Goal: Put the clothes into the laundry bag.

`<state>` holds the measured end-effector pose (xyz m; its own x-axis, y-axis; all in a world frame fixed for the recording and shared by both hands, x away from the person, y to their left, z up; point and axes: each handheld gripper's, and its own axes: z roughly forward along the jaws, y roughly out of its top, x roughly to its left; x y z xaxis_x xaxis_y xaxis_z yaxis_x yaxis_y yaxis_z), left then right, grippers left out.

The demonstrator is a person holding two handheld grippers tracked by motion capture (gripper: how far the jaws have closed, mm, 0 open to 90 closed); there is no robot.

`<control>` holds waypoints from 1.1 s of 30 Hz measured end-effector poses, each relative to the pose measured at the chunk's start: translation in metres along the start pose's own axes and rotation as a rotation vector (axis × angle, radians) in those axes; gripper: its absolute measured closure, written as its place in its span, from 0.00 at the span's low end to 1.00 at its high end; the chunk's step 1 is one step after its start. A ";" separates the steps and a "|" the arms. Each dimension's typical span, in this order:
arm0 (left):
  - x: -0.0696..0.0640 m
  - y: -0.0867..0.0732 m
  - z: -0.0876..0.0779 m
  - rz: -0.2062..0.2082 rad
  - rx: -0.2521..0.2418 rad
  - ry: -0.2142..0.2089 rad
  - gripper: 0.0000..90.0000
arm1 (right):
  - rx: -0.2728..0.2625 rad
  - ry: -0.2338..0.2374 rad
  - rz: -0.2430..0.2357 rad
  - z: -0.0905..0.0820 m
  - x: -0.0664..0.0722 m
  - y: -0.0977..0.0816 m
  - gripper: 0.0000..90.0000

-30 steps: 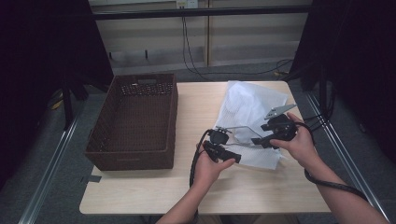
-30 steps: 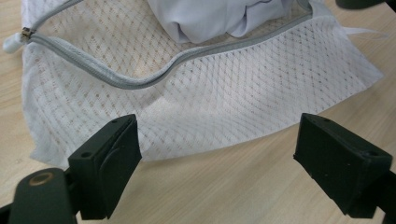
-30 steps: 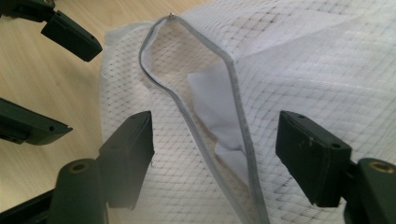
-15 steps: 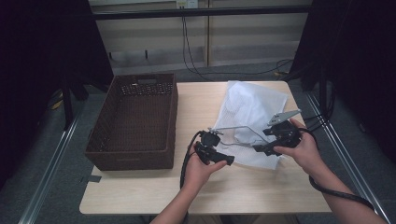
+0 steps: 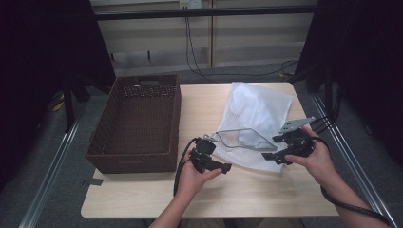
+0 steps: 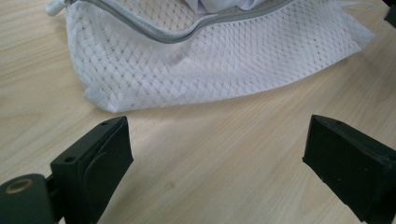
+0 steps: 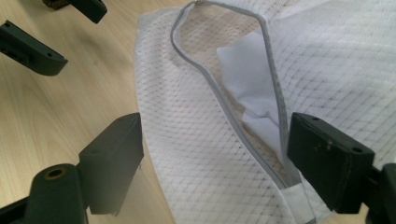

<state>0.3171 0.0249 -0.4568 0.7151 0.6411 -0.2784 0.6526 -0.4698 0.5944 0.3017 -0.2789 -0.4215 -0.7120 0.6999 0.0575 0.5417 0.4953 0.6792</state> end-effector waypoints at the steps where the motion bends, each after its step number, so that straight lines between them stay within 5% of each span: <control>1: 0.001 -0.001 -0.001 0.009 0.003 -0.001 0.08 | 0.000 0.000 0.000 0.000 0.000 0.000 0.20; 18: 0.010 -0.022 -0.018 0.027 0.011 -0.004 0.07 | -0.024 -0.016 0.010 -0.017 0.003 -0.019 0.19; 24: 0.010 -0.027 -0.020 0.002 -0.001 -0.017 0.08 | -0.038 -0.033 0.023 -0.022 0.001 -0.029 0.19; 28: 0.010 -0.028 -0.024 0.048 0.019 -0.006 0.07 | -0.035 -0.039 0.022 -0.025 0.002 -0.035 0.18; 33: 0.010 -0.030 -0.027 0.037 0.011 -0.013 0.07 | -0.031 -0.049 0.022 -0.027 0.004 -0.043 0.18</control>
<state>0.2979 0.0622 -0.4572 0.7420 0.6151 -0.2665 0.6284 -0.4999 0.5960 0.2636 -0.3115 -0.4306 -0.6770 0.7351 0.0372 0.5424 0.4640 0.7003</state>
